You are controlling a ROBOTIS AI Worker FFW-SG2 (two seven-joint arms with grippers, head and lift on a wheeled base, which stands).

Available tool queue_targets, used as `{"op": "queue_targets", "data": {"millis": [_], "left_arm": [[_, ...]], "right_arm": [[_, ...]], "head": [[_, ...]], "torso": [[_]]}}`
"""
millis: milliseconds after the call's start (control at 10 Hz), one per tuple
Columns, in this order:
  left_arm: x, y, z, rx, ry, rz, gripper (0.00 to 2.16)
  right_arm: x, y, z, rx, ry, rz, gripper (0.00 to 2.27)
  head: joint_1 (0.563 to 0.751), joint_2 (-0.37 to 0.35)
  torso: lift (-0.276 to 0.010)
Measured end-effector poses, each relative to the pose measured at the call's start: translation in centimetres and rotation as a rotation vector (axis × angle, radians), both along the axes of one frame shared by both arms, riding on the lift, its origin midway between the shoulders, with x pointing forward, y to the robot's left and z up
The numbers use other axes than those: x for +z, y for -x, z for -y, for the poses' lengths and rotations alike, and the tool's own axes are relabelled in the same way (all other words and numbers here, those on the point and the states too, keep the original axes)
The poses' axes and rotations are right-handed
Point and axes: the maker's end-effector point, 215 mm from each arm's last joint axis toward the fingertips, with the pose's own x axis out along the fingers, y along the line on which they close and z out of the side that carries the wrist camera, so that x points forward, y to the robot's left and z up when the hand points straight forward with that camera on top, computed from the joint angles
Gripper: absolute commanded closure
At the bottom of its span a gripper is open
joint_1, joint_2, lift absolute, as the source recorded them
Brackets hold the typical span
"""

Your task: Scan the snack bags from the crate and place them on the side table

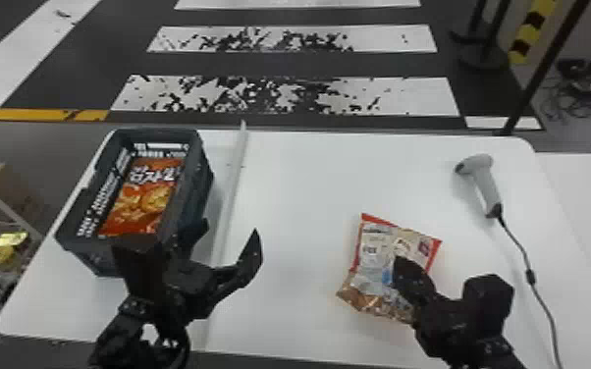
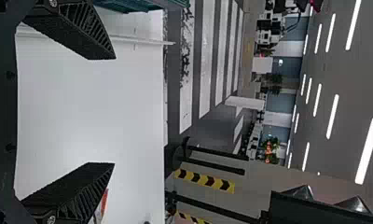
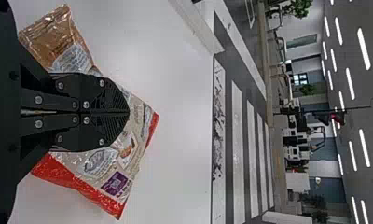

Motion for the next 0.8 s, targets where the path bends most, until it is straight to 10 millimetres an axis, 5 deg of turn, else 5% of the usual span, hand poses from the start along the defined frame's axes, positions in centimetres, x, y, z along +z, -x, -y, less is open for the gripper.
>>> {"op": "queue_targets", "data": {"millis": [400,800], "left_arm": [[-0.3,0.2,0.0,0.001,0.013,-0.008,0.06],[-0.9,0.6,0.6,-0.011,0.024,-0.019,0.07]], "right_arm": [[-4.8,-0.3,-0.1,0.020,0.054,-0.068,2.26],[-6.6,0.1,-0.2,0.041,0.093,-0.081,2.26]], "head": [[0.695,0.074],[0.695,0.067]], "torso": [[-0.050],[-0.050]]}}
